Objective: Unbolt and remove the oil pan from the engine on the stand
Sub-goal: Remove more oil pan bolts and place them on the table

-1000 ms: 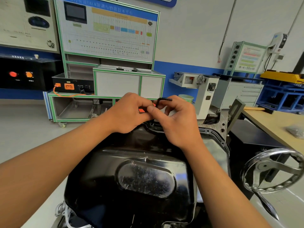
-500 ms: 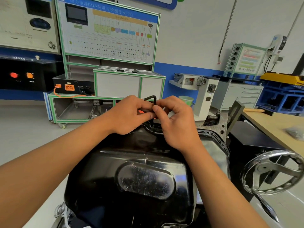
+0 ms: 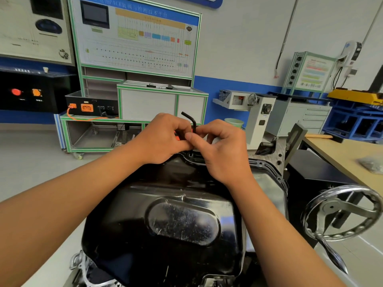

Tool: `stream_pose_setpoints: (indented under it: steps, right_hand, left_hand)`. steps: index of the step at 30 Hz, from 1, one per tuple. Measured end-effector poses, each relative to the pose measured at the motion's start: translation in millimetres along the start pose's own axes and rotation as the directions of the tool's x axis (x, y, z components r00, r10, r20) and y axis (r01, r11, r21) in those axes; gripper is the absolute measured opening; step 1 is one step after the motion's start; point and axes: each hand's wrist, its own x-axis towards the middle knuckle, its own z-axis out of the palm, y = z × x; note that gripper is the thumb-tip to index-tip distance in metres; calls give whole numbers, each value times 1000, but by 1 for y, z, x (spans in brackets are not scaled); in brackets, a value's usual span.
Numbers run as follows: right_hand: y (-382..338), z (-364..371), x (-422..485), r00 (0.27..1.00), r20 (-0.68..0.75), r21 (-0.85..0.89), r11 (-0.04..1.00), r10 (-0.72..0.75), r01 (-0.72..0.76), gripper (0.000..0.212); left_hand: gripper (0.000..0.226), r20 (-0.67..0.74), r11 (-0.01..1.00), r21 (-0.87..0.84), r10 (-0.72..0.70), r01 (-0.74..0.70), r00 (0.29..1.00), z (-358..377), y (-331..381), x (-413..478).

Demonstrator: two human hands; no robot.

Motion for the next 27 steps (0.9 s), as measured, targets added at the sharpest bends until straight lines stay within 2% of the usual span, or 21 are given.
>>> stream_pose_setpoints:
  steps: [2,5,10,12,15,18,23,27]
  right_hand:
    - [0,0,0,1000,13,-23,999,-25,26,4]
    - [-2,0,-1,995,76,-75,995,-66,72,8]
    - [-3,0,0,983,166,-107,990,-75,94,15]
    - [-3,1,-1,985,152,-97,991,-76,92,12]
    - [-1,1,0,998,50,-56,998,-38,40,7]
    - [0,0,0,999,-30,22,999,26,-26,11]
    - [-4,2,0,999,33,-21,999,-32,33,2]
    - [-5,1,0,996,77,-44,997,-54,57,9]
  left_hand:
    - [32,28,1000,-20,9,-8,1000,-1,1,0]
    - [13,133,992,-119,-25,41,991,-4,0,-3]
    - [13,176,990,-126,-35,58,984,-8,-1,-1]
    - [15,149,994,-100,-37,52,988,-7,0,-1]
    - [4,105,995,-72,-54,62,993,-4,2,0]
    - [12,68,996,-82,-11,17,998,-3,6,0]
    - [6,62,995,-91,-21,26,998,-4,3,0]
    - [11,158,995,-95,-19,35,987,-6,2,-2]
